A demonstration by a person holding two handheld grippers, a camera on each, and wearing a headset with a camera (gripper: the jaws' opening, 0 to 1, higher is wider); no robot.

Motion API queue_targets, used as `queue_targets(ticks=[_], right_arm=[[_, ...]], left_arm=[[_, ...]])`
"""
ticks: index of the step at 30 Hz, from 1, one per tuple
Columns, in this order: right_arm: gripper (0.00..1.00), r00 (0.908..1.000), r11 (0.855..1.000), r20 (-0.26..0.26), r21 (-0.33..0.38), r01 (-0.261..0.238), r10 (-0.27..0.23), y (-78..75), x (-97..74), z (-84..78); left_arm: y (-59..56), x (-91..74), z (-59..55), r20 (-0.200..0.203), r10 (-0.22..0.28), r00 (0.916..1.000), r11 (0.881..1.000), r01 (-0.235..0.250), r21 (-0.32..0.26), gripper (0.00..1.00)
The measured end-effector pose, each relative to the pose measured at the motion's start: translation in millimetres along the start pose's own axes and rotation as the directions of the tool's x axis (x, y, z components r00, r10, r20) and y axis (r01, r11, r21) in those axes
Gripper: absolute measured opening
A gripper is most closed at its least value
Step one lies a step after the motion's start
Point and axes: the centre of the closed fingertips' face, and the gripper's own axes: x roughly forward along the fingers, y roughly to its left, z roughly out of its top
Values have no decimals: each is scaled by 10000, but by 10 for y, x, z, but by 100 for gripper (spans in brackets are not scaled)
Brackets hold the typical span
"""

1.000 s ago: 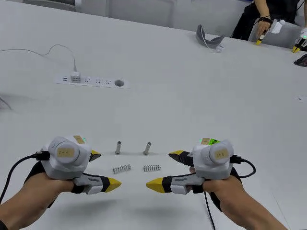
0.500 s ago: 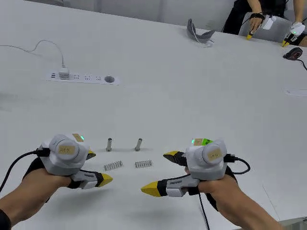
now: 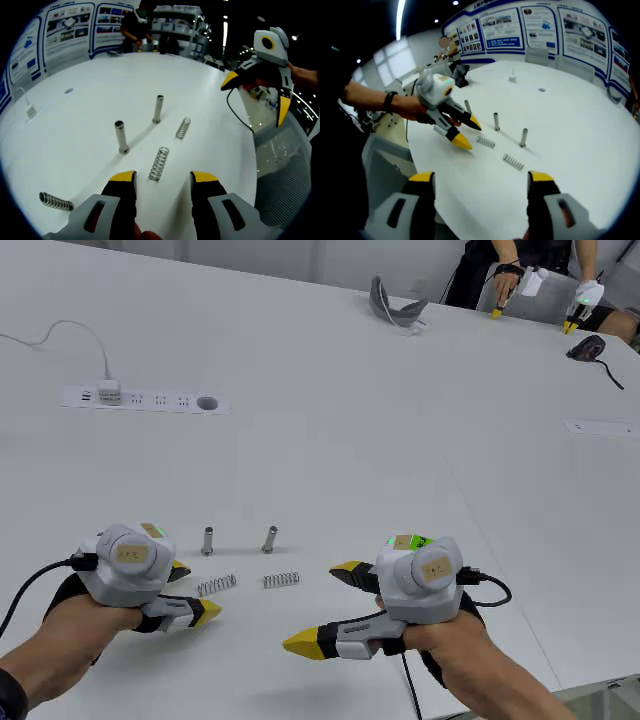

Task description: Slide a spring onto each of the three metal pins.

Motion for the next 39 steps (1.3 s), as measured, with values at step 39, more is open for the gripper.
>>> queue_targets(ticks=[39], right_arm=[[75,9998,9997,-83,203,-156,158,55,53,-44]], left_arm=[[42,-66,-73,-473,553,9973,9982,-541,255,11]])
